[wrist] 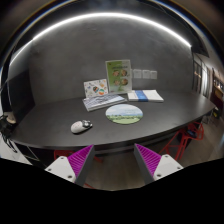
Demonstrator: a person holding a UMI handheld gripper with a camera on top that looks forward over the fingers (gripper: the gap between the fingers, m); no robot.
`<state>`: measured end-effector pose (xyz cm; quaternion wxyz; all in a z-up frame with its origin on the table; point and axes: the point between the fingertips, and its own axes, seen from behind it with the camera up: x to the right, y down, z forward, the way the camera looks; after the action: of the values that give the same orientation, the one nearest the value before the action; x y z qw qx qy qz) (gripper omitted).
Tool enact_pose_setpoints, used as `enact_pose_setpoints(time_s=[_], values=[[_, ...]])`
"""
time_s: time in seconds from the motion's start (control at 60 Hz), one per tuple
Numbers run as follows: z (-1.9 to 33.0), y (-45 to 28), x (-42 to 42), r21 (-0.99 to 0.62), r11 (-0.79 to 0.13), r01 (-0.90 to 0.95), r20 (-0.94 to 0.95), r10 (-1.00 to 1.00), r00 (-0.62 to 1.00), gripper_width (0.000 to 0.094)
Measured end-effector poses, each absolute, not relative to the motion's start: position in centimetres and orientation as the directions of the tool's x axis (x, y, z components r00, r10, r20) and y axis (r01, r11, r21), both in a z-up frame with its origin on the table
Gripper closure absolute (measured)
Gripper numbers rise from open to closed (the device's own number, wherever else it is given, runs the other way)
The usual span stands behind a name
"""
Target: Arrange mouse
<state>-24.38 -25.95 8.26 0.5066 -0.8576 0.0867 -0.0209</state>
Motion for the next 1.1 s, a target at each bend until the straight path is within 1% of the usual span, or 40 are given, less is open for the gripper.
enact_pose_setpoints(time_s=[0.1, 0.2, 0.217, 0.383, 0.45, 0.5, 0.533, 0.65, 0.933, 0.967, 0.983, 1.0, 1.017, 1.083, 1.1], values=[[7.8, -24.5, -26.1, -0.877, -0.470, -0.094, -0.056, -0.094, 0.994, 0.0106], [6.1, -21.6, -29.0, -0.878, -0.477, -0.047, -0.061, 0.013, 0.998, 0.0107], [5.9, -22.2, -30.0, -0.877, -0.479, -0.039, -0.062, 0.032, 0.998, 0.0107], [1.4, -17.1, -36.4, -0.862, -0.502, 0.061, -0.070, 0.237, 0.969, 0.0106], [-0.1, -15.2, -38.0, -0.852, -0.516, 0.082, -0.071, 0.270, 0.960, 0.0105], [-0.8, -13.9, -38.8, -0.846, -0.528, 0.079, -0.085, 0.279, 0.956, 0.0097], [-0.5, -12.6, -39.1, -0.858, -0.508, 0.078, -0.080, 0.281, 0.956, 0.0103], [-0.7, -9.1, -39.5, -0.858, -0.507, 0.083, -0.068, 0.273, 0.959, 0.0117], [-1.0, -1.3, -40.1, -0.825, -0.563, 0.044, -0.037, 0.132, 0.991, 0.0103], [-0.9, -0.8, -40.4, -0.820, -0.570, 0.055, -0.020, 0.124, 0.992, 0.0107], [-0.9, -0.6, -40.6, -0.819, -0.571, 0.056, -0.018, 0.122, 0.992, 0.0124], [-0.8, -0.4, -40.7, -0.818, -0.572, 0.053, -0.016, 0.115, 0.993, 0.0074], [-0.8, -0.3, -40.9, -0.820, -0.571, 0.048, -0.018, 0.109, 0.994, 0.0117], [-0.8, 0.1, -41.8, -0.823, -0.566, 0.045, -0.019, 0.107, 0.994, 0.0372], [-0.9, 0.2, -41.8, -0.823, -0.566, 0.044, -0.015, 0.100, 0.995, 0.0372]])
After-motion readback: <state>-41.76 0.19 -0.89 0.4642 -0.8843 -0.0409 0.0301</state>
